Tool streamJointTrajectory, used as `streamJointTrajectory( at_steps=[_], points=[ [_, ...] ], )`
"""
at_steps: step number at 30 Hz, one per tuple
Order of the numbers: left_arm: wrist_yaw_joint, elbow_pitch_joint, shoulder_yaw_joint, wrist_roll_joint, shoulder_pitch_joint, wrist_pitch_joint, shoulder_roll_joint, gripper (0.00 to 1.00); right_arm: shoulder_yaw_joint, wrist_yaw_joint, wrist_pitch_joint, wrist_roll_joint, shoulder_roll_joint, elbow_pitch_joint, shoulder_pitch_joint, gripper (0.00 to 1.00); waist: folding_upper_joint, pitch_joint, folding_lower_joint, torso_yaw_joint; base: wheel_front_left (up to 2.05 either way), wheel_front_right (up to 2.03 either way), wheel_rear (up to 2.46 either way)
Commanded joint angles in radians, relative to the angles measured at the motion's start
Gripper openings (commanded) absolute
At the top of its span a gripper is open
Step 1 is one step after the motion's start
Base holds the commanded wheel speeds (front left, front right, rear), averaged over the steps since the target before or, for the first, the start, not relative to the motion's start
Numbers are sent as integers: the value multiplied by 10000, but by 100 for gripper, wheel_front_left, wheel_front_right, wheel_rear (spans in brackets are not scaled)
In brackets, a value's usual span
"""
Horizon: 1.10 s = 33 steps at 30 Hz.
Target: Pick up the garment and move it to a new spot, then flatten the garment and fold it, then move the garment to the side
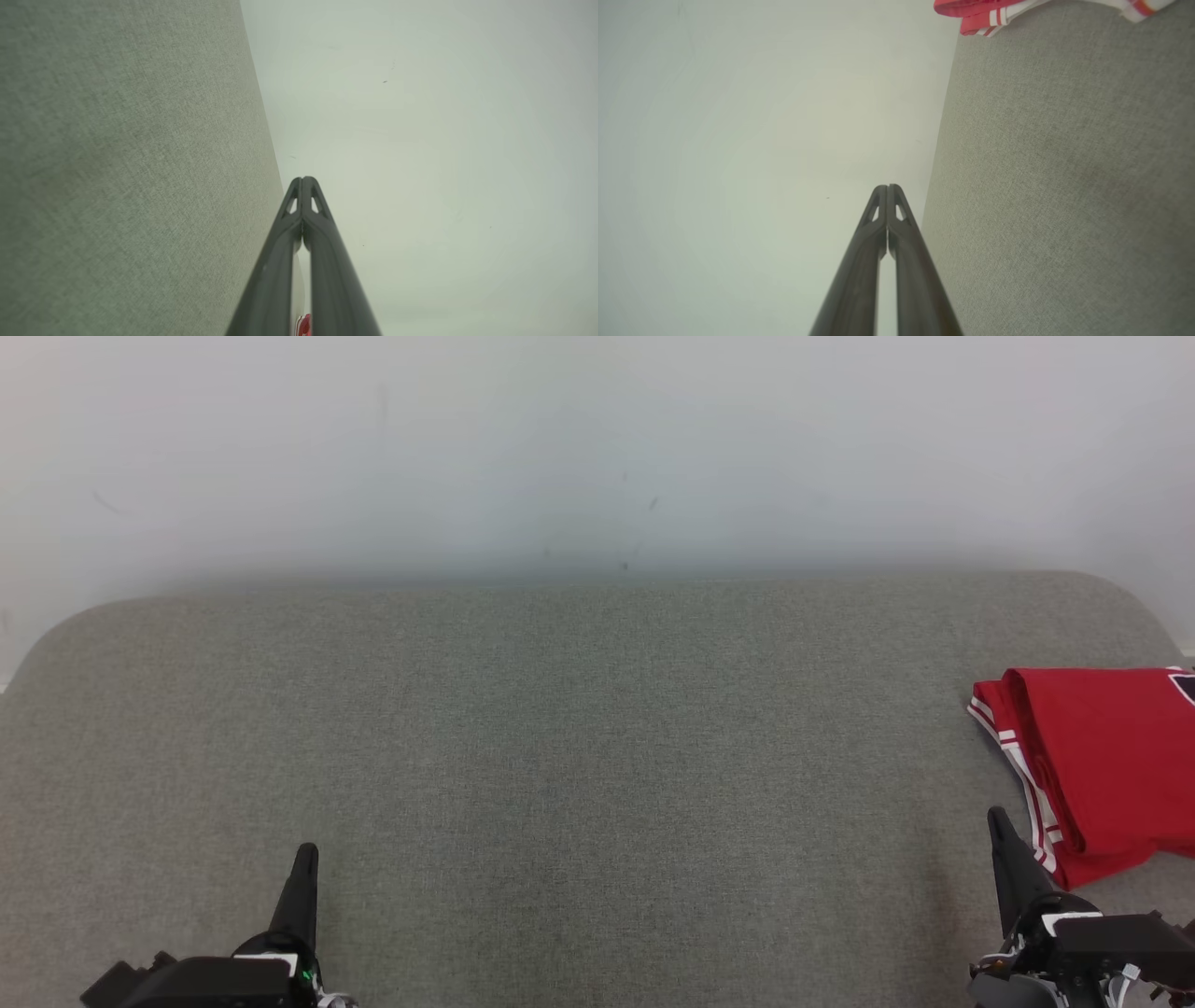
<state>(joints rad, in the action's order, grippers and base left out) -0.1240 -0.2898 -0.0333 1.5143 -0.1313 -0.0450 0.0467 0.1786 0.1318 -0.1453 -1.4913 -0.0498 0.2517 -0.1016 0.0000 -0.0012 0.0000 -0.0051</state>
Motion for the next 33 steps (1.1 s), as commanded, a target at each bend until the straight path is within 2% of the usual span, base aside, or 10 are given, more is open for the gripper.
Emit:
streamJointTrajectory(
  at_steps=[1,16,33],
  points=[
    [-62,-23,-15,251,-237,-47,56,0,54,-18,-51,-226,-8,11,-100,0,0,8,0,6,0,0,0],
    [-87,-80,-21,1121,-402,-259,62,0,214,-21,-162,-1187,-8,39,-199,0,0,69,0,49,0,0,0],
    [-86,-74,-20,1075,-347,-252,61,0,199,-21,-159,-1140,-8,38,-140,0,0,70,0,49,0,0,0]
  ],
)
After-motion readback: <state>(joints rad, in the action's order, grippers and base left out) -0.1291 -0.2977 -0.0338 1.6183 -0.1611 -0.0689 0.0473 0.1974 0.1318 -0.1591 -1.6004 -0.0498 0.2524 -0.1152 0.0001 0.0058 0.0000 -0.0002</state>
